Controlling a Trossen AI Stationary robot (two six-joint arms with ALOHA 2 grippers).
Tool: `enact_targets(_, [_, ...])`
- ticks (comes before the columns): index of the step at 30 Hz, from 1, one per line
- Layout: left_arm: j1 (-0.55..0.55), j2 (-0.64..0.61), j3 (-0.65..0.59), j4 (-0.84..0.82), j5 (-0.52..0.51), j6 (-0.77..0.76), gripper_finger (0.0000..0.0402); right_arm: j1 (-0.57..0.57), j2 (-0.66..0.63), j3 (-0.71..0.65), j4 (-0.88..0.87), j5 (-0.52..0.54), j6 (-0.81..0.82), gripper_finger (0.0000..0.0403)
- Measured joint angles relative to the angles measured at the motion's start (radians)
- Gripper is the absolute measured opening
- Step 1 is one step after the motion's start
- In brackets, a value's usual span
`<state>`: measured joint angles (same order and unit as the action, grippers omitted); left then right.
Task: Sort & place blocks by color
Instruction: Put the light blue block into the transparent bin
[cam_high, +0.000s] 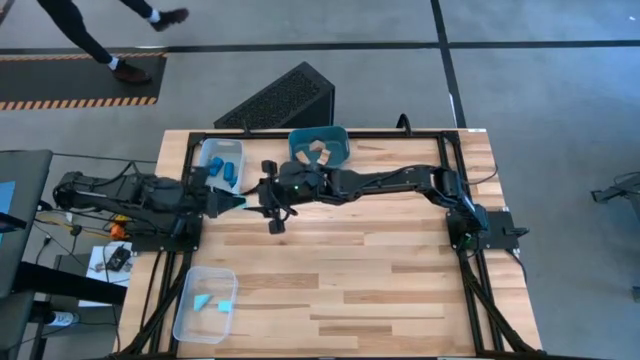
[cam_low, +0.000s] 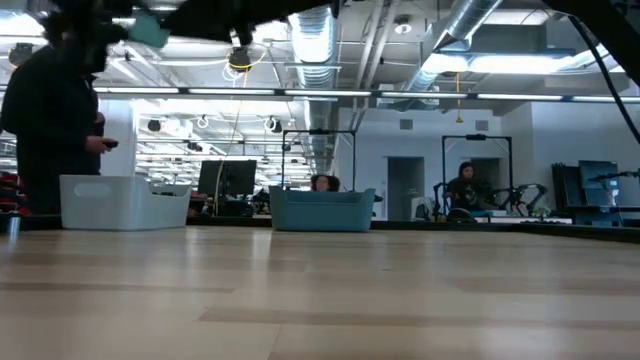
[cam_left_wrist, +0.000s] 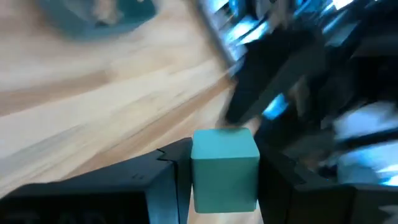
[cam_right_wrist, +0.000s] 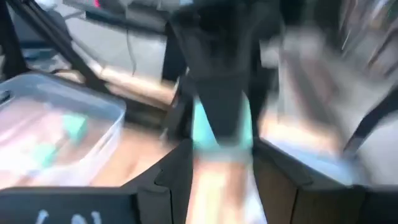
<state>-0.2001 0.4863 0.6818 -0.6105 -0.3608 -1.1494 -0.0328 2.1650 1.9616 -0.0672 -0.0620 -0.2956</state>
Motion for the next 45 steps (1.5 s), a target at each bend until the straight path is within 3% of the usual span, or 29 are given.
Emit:
enact_targets(7, [-0.01, 0.035, -0.001, -0.379, 0.192, -0.125, 0.0106, -0.048, -0.026, 0.003, -0.333, -0.033, 0.2, 0.0194])
enact_targets(12, [-0.036, 0.1, -0.001, -0.534, 0.332, -0.128, 0.0105, -0.098, -0.039, 0.0, -0.525, -0.091, 0.294, 0.0192])
enact_targets(19, [-0.131, 0.231, -0.029, -0.498, 0.547, -0.055, 0.011, -0.154, -0.071, -0.001, -0.577, -0.121, 0.355, 0.0165])
enact_targets(24, [-0.22, 0.309, -0.031, -0.477, 0.619, -0.087, 0.011, -0.15, -0.082, -0.001, -0.578, -0.14, 0.375, 0.0147])
enact_targets(28, [-0.301, 0.365, -0.031, -0.362, 0.685, -0.119, 0.011, -0.138, -0.085, -0.001, -0.577, -0.15, 0.371, 0.0137])
enact_targets(35, [-0.412, 0.529, -0.03, -0.266, 0.685, -0.08, 0.0118, -0.118, -0.085, -0.001, -0.576, -0.153, 0.344, 0.013])
enact_targets(45, [-0.416, 0.684, -0.03, -0.222, 0.72, -0.028, 0.0138, -0.104, -0.09, -0.001, -0.611, -0.253, 0.348, 0.0127])
